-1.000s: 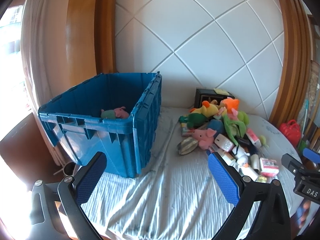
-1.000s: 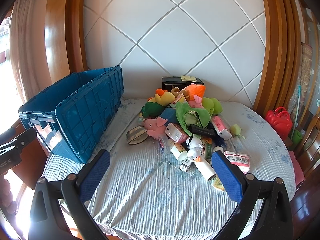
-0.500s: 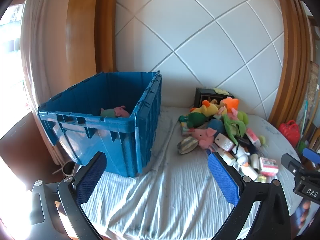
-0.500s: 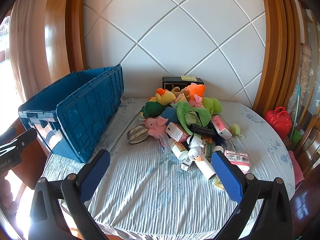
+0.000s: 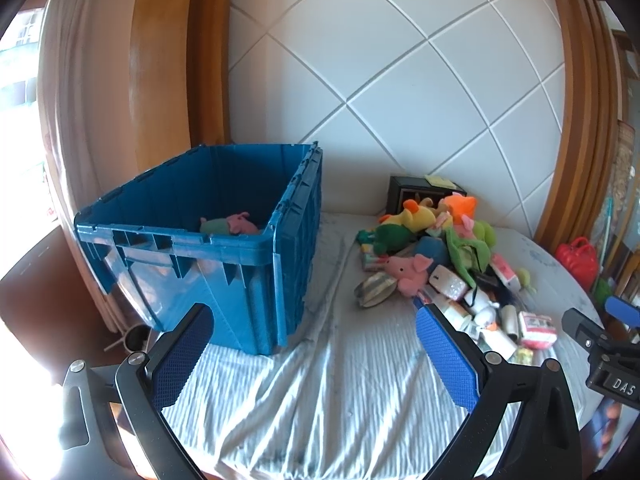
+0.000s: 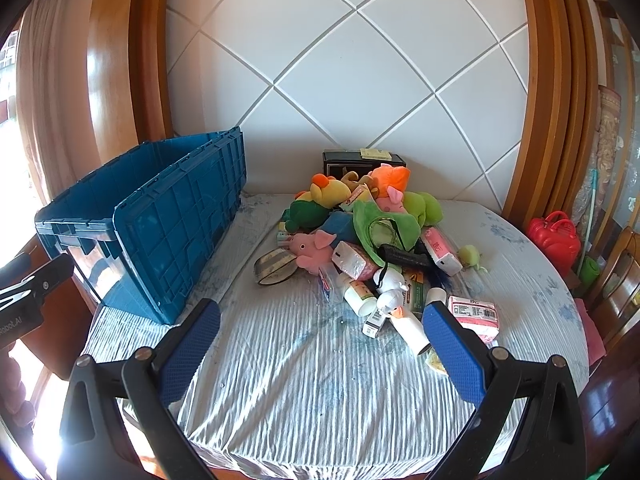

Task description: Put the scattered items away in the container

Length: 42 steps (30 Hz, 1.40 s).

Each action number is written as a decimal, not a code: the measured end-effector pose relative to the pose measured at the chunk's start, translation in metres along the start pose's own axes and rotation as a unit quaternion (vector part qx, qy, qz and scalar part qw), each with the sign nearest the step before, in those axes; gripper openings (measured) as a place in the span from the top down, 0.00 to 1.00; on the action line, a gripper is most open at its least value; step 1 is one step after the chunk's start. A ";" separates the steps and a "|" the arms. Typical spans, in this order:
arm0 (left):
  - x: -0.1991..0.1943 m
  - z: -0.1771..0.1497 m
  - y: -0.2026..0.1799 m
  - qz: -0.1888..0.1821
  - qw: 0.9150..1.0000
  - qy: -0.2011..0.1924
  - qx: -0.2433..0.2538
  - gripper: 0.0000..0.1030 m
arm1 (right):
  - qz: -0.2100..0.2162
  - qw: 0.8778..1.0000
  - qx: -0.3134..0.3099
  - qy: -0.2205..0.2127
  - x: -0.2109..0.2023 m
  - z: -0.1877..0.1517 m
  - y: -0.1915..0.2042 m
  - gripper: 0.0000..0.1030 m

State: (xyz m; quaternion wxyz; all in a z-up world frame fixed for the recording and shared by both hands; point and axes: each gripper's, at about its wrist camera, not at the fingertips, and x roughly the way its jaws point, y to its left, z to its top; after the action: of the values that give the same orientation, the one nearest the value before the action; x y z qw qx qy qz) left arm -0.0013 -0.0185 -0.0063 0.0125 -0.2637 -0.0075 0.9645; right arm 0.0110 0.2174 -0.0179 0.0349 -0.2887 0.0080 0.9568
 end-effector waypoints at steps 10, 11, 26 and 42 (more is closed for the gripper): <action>0.005 -0.001 0.010 -0.012 1.000 0.004 0.010 0.00 | -0.014 1.000 0.009 0.003 -0.003 -0.006 0.009 0.00; 0.006 -0.002 0.011 -0.013 1.000 0.006 0.011 0.00 | -0.015 1.000 0.010 0.004 -0.003 -0.008 0.011 0.00; 0.020 -0.021 0.024 -0.026 0.999 0.022 0.028 0.00 | -0.032 0.999 0.021 0.034 0.010 -0.032 0.023 0.00; 0.122 -0.051 -0.113 -0.109 0.980 0.142 0.084 0.00 | -0.132 0.981 0.109 0.089 0.051 -0.057 -0.134 0.00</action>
State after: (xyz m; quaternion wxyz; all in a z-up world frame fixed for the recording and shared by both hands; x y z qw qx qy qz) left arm -0.0785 0.0981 -0.1100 0.1403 -0.3935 0.0464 0.9074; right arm 0.0100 0.3524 -0.0930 0.1910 -0.3654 0.0775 0.9077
